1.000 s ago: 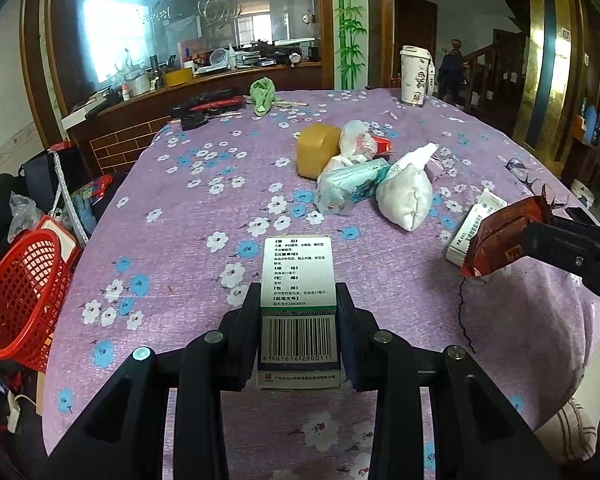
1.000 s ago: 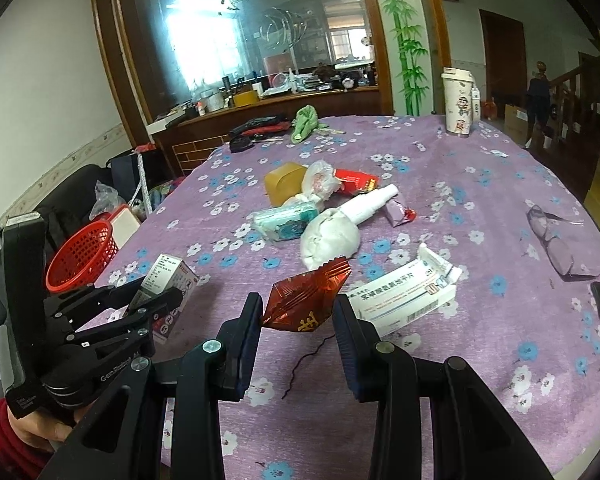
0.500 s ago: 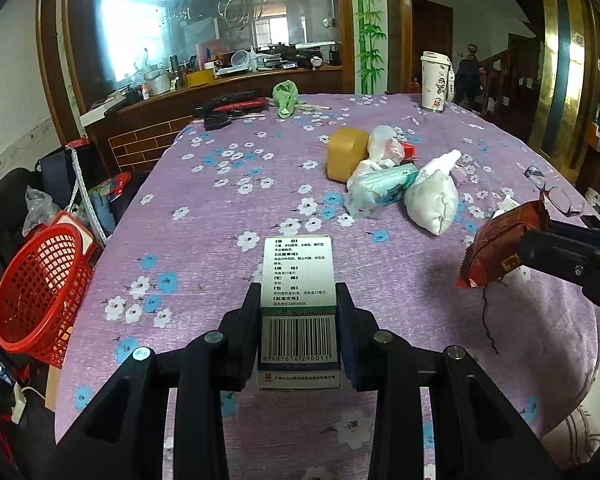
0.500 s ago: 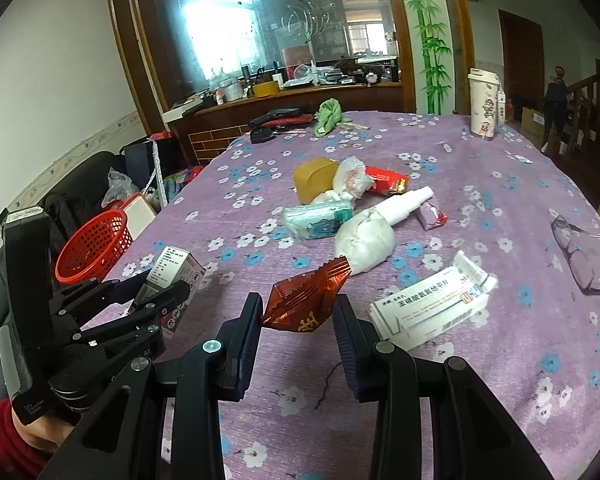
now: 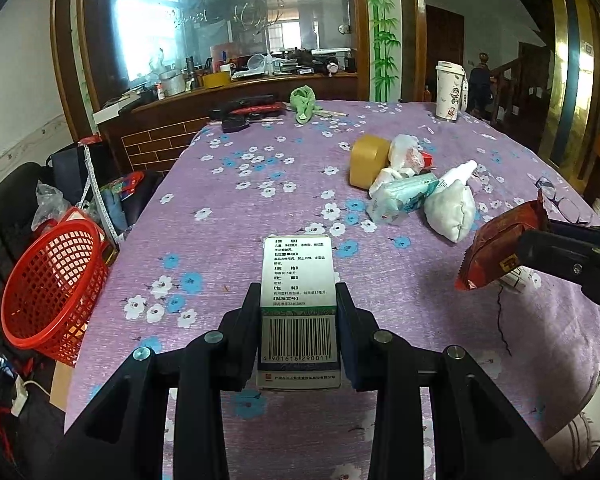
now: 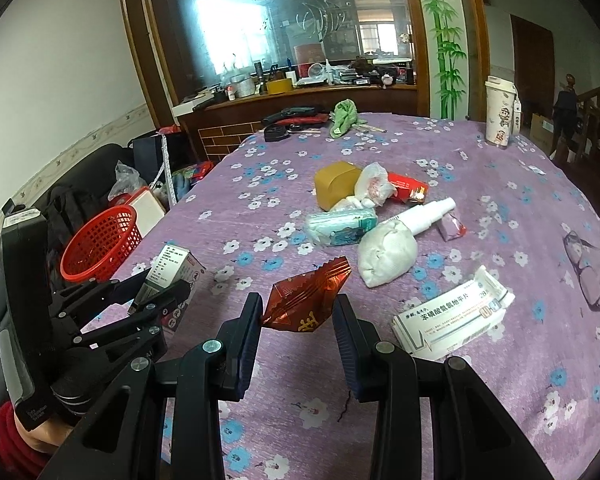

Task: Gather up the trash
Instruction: 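Lift the wrapper with the right gripper while the left gripper holds the box, then carry box and wrapper to the red basket and open both grippers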

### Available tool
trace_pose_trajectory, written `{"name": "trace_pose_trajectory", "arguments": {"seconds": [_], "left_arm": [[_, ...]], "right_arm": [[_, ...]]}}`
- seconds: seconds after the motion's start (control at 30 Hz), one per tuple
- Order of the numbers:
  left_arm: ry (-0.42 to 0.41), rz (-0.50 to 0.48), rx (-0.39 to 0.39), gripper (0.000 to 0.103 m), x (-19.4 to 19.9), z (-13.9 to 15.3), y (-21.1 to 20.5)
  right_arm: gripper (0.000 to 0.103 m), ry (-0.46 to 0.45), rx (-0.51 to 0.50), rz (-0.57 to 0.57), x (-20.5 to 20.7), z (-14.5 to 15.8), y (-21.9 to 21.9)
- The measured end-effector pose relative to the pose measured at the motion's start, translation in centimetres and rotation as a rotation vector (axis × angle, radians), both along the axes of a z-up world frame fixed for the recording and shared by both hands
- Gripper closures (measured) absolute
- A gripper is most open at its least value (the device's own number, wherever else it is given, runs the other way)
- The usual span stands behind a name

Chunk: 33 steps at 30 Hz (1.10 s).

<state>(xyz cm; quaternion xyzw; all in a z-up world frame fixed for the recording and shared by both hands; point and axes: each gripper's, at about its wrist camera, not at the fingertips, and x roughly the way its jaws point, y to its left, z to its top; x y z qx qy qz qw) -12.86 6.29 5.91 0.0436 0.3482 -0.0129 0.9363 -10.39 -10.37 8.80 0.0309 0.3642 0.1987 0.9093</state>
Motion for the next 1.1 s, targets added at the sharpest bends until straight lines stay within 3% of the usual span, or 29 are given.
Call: {"name": "trace_pose_trajectory", "arguments": {"seconds": [0.6, 1.1], "left_arm": [[-0.023, 0.048, -0.017, 0.070, -0.1, 0.8, 2.8], [-0.068, 0.187, -0.050, 0.070, -0.4, 2.7, 9.8]], "right_arm": [[0.064, 0.009, -0.008, 0.062, 0.9, 0.8, 2.9], [0.064, 0.039, 0.010, 0.188, 3.2, 2.0, 9.0]]}}
